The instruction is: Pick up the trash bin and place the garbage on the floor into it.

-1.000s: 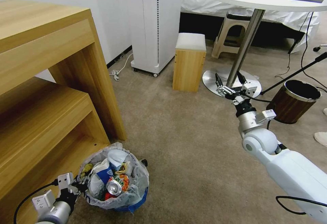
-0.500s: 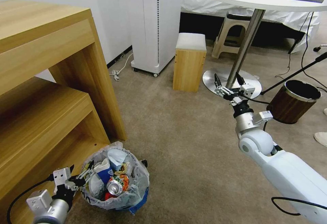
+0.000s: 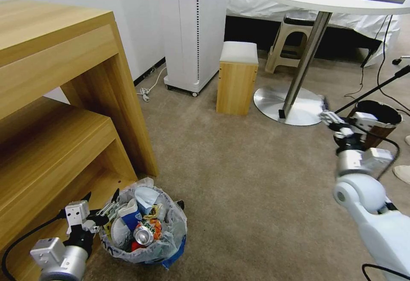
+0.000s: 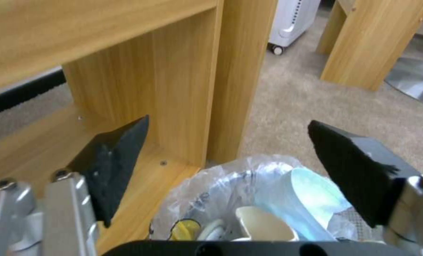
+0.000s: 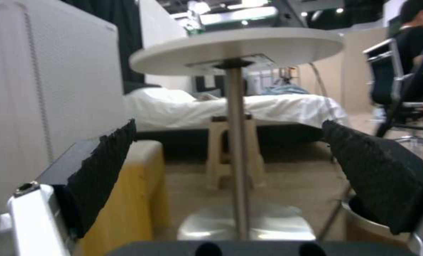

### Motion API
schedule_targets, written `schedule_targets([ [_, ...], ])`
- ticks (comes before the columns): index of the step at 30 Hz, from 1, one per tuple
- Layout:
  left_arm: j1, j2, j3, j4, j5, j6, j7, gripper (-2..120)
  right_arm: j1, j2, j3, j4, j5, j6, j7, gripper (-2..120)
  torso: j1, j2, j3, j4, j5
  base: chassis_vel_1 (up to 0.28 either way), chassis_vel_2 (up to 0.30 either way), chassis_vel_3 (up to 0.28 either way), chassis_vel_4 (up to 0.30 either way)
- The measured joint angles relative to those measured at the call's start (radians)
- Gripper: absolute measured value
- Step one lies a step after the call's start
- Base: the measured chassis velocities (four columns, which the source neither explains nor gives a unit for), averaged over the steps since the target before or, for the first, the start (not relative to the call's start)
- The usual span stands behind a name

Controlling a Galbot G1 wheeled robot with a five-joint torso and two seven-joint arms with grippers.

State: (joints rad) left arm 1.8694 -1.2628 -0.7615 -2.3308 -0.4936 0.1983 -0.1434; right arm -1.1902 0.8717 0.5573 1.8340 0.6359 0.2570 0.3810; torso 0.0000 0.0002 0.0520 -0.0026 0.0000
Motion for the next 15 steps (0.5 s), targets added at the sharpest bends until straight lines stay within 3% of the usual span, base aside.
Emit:
schedule_targets([
  [6,0.012,-0.013,0.005,-0.021,0.033,-0.001,-0.003,97,-0.101,0.020,0.046,0.030,-0.018,-0.010,0.032,100,0.000,0.000,0.000,0.0000,0.0000,0.000,0.000,0.000,0.000],
  [9,0.020,-0.018,0.009,-0.038,0.042,-0.001,-0.011,99,-0.184,0.037,0.065,0.057,-0.048,-0.066,0.067,100,0.000,0.000,0.000,-0.0001,-0.0001,0.000,0.000,0.000,0.000],
  [15,0.031,-0.018,0.008,-0.059,0.062,-0.002,-0.017,100,-0.257,0.069,0.056,0.020,-0.079,-0.107,0.047,100,0.000,0.000,0.000,-0.0001,0.0000,0.000,0.000,0.000,0.000],
])
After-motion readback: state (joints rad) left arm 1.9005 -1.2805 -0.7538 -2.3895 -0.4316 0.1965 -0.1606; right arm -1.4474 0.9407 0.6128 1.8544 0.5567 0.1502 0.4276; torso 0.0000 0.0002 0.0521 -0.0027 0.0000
